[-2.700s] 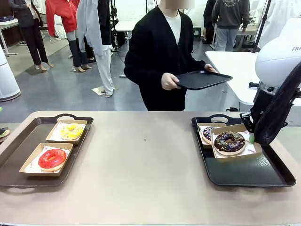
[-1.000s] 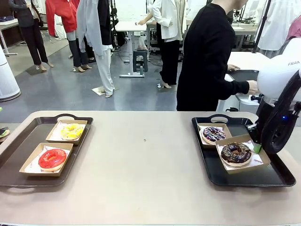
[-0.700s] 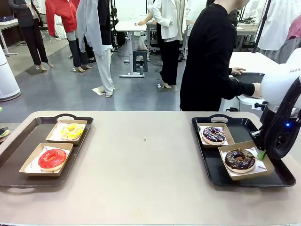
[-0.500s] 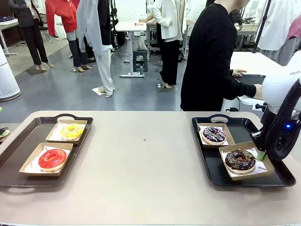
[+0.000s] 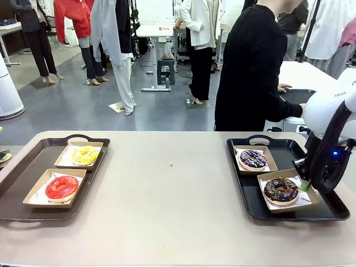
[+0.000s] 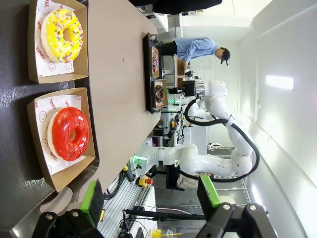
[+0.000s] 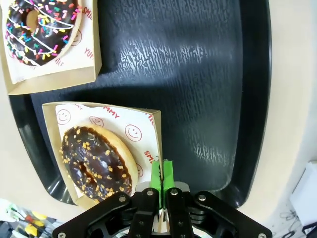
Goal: Individually package the donuts and arrange them on the tray.
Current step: Place the picked Paper togo box on the Handle tray.
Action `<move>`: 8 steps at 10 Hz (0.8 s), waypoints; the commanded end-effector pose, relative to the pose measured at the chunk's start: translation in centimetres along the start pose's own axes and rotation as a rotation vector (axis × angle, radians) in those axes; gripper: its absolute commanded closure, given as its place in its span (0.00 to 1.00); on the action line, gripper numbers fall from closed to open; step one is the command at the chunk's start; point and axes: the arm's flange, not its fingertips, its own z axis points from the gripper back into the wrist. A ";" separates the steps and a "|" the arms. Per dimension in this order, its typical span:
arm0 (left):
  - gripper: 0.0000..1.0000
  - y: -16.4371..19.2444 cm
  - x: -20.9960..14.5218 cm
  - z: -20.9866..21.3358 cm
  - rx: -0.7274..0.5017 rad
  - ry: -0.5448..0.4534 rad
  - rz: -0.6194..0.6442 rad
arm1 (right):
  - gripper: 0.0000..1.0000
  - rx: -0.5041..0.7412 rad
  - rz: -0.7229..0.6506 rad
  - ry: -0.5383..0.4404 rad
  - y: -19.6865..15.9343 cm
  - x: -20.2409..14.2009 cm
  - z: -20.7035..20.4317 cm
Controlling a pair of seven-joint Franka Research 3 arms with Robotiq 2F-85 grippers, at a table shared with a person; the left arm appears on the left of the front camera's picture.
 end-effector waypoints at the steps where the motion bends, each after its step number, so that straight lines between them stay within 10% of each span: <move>1: 0.00 -0.1 -0.2 0.2 -0.007 -0.001 -0.013 | 0.98 0.000 -0.009 -0.018 -0.2 0.6 -0.6; 7: 0.00 -0.1 -0.2 0.2 -0.007 -0.001 -0.013 | 0.98 -0.003 -0.046 -0.037 -0.4 1.8 -1.3; 8: 0.00 -0.1 -0.2 0.2 -0.007 -0.001 -0.013 | 0.39 0.003 -0.044 -0.032 -0.5 1.9 -1.3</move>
